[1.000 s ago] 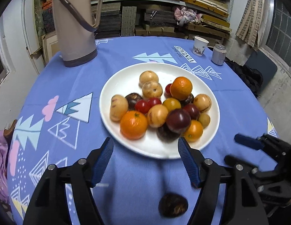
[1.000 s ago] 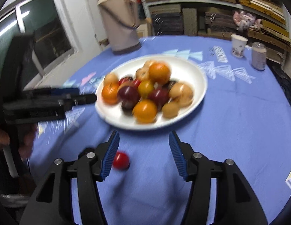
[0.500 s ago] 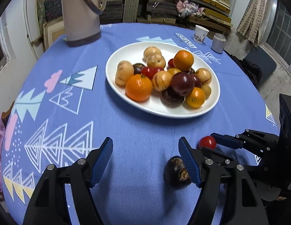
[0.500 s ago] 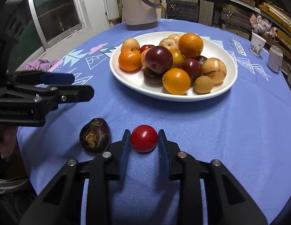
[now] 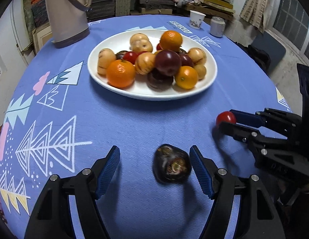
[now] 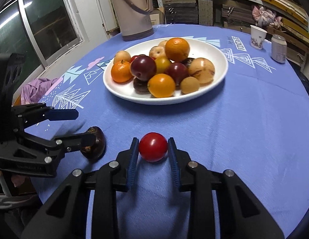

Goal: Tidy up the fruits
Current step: 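Grasp a dark brown wrinkled fruit with the left gripper while the right grasps a cherry tomato, then carry the brown fruit and cherry tomato onto the white plate and open both grippers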

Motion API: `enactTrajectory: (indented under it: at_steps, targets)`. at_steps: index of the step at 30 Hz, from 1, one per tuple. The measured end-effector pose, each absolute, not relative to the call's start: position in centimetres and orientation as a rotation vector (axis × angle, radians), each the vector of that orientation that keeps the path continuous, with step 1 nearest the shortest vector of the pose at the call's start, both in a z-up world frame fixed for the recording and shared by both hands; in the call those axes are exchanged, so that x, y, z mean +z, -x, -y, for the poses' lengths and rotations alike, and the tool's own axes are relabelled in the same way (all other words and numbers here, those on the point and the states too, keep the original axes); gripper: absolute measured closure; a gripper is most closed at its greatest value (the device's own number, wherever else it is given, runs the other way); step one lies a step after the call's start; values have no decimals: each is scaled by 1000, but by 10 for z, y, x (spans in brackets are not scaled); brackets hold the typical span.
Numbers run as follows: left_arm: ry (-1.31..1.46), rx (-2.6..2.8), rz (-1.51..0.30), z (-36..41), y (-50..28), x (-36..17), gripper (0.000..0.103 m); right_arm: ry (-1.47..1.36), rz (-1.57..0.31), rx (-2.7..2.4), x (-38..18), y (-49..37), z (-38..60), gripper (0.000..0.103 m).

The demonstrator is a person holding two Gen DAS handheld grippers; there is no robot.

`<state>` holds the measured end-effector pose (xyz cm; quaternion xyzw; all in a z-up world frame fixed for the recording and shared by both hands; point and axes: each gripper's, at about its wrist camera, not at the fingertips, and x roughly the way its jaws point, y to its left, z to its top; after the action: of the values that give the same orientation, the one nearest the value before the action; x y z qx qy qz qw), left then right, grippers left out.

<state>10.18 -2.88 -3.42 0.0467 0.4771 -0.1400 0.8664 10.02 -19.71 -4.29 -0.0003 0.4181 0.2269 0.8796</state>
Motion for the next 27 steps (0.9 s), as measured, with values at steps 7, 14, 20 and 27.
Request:
enactTrajectory:
  at_steps: [7,14,20,27]
  targets:
    - [-160,-324,-992,46,-93,-43,31,-5,-869,468,-43,-96,202,74]
    - [-153,-335,-1011,44,-95,-56,57,-4,-863,473,-39,-96,202,74]
    - [-162,-306,-991,38,-96,-48,58,-5,-853,473,-34,-96,203,74]
    - [-131,-280,-928,20,-104,-15,58,-14,-809,478,-14,-99,207,74]
